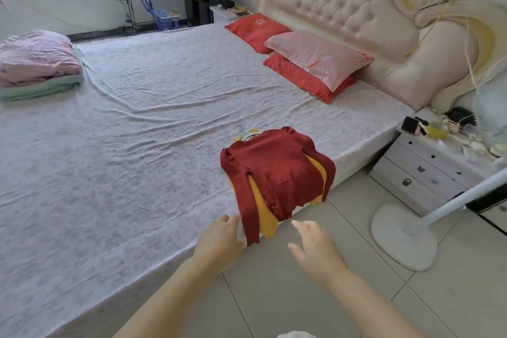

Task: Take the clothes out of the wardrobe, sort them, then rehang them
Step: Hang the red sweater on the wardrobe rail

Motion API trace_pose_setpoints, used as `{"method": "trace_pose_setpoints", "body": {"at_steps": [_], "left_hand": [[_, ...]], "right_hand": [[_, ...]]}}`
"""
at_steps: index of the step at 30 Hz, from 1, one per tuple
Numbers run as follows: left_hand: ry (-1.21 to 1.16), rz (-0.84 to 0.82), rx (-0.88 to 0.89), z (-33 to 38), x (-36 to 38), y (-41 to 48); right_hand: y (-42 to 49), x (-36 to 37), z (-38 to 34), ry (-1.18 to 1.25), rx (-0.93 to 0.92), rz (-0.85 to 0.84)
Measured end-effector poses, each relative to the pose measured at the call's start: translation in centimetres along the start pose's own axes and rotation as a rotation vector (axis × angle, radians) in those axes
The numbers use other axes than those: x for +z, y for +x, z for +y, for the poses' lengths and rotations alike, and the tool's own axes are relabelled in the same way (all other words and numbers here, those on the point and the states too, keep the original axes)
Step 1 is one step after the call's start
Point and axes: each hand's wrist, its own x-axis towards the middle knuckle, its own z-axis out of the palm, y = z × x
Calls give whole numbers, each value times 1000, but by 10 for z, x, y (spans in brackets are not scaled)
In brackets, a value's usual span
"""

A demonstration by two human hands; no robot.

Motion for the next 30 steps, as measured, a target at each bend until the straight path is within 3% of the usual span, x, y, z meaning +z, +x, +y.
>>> {"method": "trace_pose_setpoints", "body": {"at_steps": [15,30], "left_hand": [[-92,54,-233,60,-70,218],[-200,12,-295,-2,-99,390]], "right_hand": [[276,-90,60,-114,-212,-147],[485,-70,42,-87,-174,-282]]}}
